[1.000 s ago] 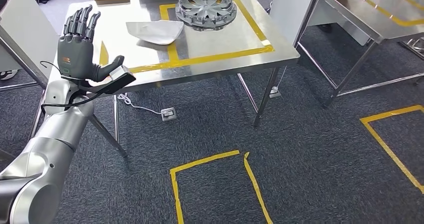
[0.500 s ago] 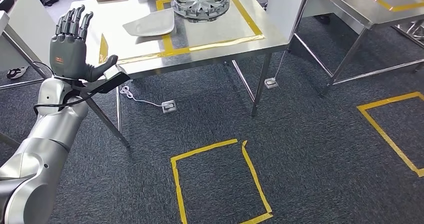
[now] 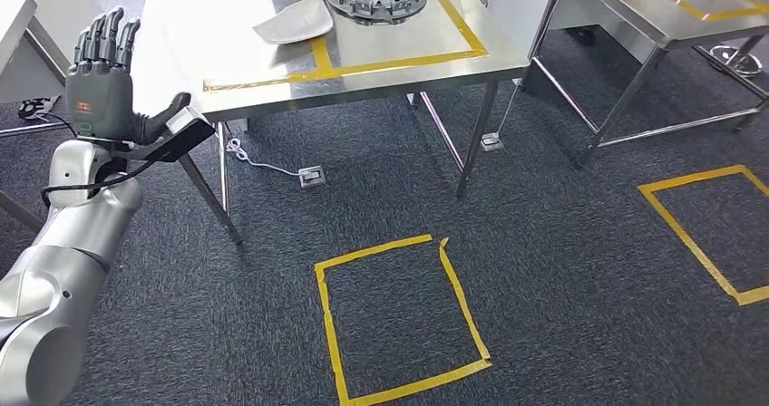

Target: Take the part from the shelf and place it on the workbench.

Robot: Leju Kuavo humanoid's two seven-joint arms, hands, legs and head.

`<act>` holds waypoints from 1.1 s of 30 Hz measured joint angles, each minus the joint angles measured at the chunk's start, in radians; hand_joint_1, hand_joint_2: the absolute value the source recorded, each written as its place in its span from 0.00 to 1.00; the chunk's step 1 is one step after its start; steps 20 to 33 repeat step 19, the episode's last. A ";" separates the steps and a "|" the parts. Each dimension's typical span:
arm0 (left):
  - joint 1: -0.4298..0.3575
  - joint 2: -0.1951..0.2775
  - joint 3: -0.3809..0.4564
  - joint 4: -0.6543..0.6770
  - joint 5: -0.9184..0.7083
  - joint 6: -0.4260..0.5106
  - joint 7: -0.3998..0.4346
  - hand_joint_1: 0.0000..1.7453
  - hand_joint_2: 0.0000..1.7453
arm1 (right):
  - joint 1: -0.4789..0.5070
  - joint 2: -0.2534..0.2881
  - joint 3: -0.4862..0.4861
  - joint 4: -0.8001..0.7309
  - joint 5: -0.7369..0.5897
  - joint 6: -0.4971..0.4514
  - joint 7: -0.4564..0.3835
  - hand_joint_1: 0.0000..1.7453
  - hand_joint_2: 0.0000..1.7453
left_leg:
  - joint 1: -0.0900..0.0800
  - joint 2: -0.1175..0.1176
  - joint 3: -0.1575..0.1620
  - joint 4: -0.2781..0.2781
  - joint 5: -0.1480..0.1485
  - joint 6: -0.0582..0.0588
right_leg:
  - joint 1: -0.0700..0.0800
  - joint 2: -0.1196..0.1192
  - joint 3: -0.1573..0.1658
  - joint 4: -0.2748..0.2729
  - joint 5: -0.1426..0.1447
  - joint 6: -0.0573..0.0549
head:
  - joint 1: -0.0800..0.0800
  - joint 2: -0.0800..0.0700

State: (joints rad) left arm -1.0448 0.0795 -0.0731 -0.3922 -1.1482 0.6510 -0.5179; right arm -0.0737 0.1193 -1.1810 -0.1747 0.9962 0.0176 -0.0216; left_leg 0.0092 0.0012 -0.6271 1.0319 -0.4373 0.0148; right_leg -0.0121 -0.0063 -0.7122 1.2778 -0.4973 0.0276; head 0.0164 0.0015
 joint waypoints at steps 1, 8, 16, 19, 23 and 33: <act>0.001 0.005 0.000 0.014 0.007 -0.046 0.034 0.00 0.75 | 0.000 -0.001 0.000 0.000 0.000 0.000 0.002 0.00 0.00 | 0.000 0.000 -0.010 0.000 0.008 -0.003 | 0.003 0.001 0.050 -0.059 0.016 -0.009 | 0.000 0.000; 0.100 0.045 0.043 0.078 0.147 -0.387 0.178 0.00 1.00 | 0.001 -0.010 -0.004 -0.001 -0.003 0.012 0.016 0.00 0.25 | -0.006 0.010 -0.021 -0.017 0.034 -0.014 | 0.011 0.004 0.182 -0.269 -0.010 -0.027 | -0.001 0.000; 0.520 0.037 0.171 0.139 0.329 -0.505 0.477 0.00 1.00 | 0.010 -0.012 -0.024 0.000 -0.005 0.015 0.066 0.00 1.00 | -0.006 0.016 -0.007 -0.038 0.061 -0.036 | 0.012 0.014 0.176 -0.267 -0.002 -0.041 | -0.002 0.000; 0.633 0.023 0.195 0.156 0.354 -0.507 0.597 0.00 1.00 | 0.012 -0.015 -0.023 -0.001 -0.010 0.011 0.083 0.00 1.00 | -0.005 0.016 -0.011 -0.038 0.060 -0.036 | 0.013 0.014 0.173 -0.267 -0.003 -0.043 | -0.002 0.000; 0.633 0.023 0.195 0.156 0.354 -0.507 0.597 0.00 1.00 | 0.012 -0.015 -0.023 -0.001 -0.010 0.011 0.083 0.00 1.00 | -0.005 0.016 -0.011 -0.038 0.060 -0.036 | 0.013 0.014 0.173 -0.267 -0.003 -0.043 | -0.002 0.000; 0.633 0.023 0.195 0.156 0.354 -0.507 0.597 0.00 1.00 | 0.012 -0.015 -0.023 -0.001 -0.010 0.011 0.083 0.00 1.00 | -0.005 0.016 -0.011 -0.038 0.060 -0.036 | 0.013 0.014 0.173 -0.267 -0.003 -0.043 | -0.002 0.000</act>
